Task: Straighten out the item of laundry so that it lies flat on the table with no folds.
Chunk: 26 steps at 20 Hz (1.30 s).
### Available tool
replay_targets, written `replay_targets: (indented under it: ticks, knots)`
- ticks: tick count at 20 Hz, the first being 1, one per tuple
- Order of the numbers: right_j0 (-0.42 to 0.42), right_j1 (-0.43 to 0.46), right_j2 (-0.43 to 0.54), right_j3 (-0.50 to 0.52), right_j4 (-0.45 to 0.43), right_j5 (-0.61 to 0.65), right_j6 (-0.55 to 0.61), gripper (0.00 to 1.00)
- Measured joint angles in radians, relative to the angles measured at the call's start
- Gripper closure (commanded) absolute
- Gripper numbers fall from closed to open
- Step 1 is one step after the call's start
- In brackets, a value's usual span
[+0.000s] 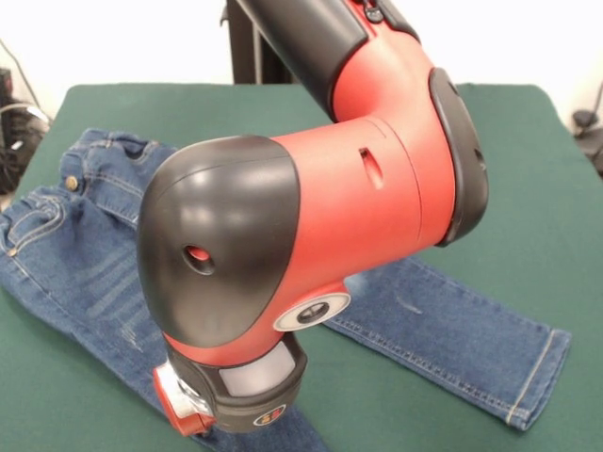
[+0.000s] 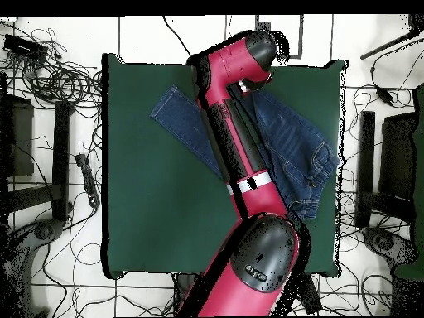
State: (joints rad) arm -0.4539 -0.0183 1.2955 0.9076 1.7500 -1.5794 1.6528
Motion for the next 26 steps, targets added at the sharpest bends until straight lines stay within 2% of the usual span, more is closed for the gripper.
replay_targets:
  ticks: [13, 14, 26]
  knots:
    - [-0.001, 0.004, 0.008, 0.0, -0.013, -0.001, 0.0, 0.0]
    - [-0.001, 0.004, 0.009, 0.0, -0.013, -0.001, 0.0, 1.0]
    - [-0.002, 0.007, 0.019, 0.0, -0.02, -0.005, 0.0, 1.0]
